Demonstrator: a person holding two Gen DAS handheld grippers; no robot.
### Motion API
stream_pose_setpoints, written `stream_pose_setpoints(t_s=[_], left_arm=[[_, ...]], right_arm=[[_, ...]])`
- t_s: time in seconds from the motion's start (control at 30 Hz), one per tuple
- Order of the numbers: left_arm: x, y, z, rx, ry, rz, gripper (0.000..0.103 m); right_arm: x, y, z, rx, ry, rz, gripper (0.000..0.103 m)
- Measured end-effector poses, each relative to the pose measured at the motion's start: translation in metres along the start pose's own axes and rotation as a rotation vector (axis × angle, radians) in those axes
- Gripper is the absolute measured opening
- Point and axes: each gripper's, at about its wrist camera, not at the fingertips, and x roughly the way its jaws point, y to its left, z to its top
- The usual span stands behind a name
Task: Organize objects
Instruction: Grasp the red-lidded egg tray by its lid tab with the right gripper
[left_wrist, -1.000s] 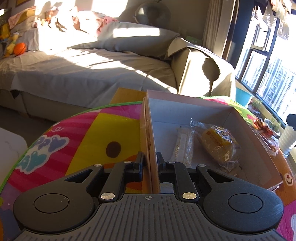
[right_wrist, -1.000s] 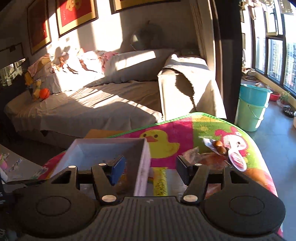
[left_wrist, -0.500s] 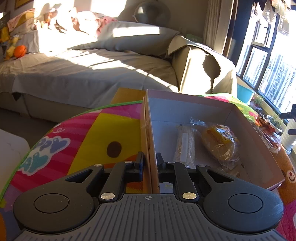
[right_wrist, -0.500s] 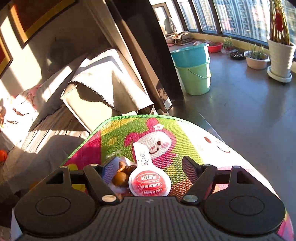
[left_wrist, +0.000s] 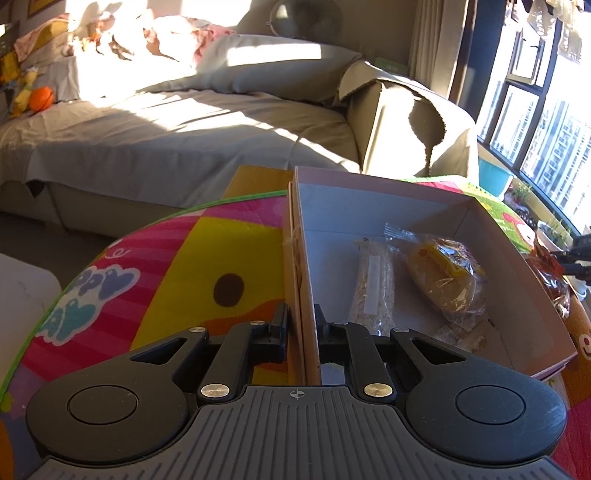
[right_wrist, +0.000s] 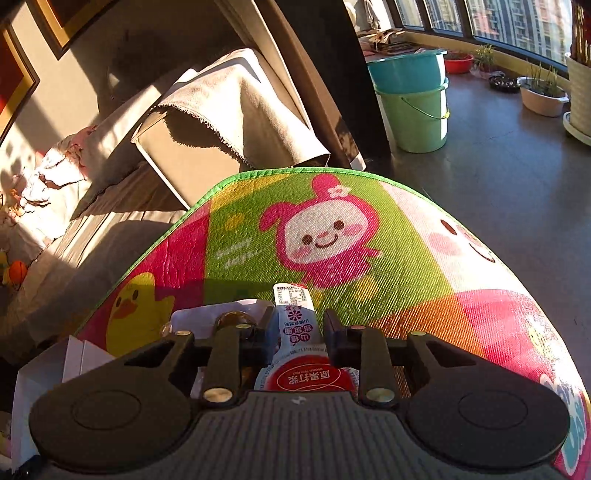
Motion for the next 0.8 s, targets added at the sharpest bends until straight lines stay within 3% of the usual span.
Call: stream_pose_setpoints(t_s=[0.17, 0.37, 0.47, 0.8], left_arm=[[0.000, 0.000, 0.000, -0.003, 0.001, -0.008, 0.014], [0.001, 0.001, -0.001, -0.013, -0.004, -0.012, 0.015], [0.001, 0.002, -0.002, -0.018, -0.006, -0.016, 0.015], [0.000, 0.002, -0.001, -0.021, -0.005, -0.018, 0.015]], right_arm=[[-0.048, 0.002, -0.045, -0.080, 0.023, 0.002, 0.026], [-0.098, 0.000, -0.099, -0.073, 0.080, 0.061, 0.027], [-0.117, 0.009, -0.126, -0.137, 0.075, 0.033, 0.029], [-0.149, 0.055, -0.194, -0.417, 0.091, -0.007, 0.074]])
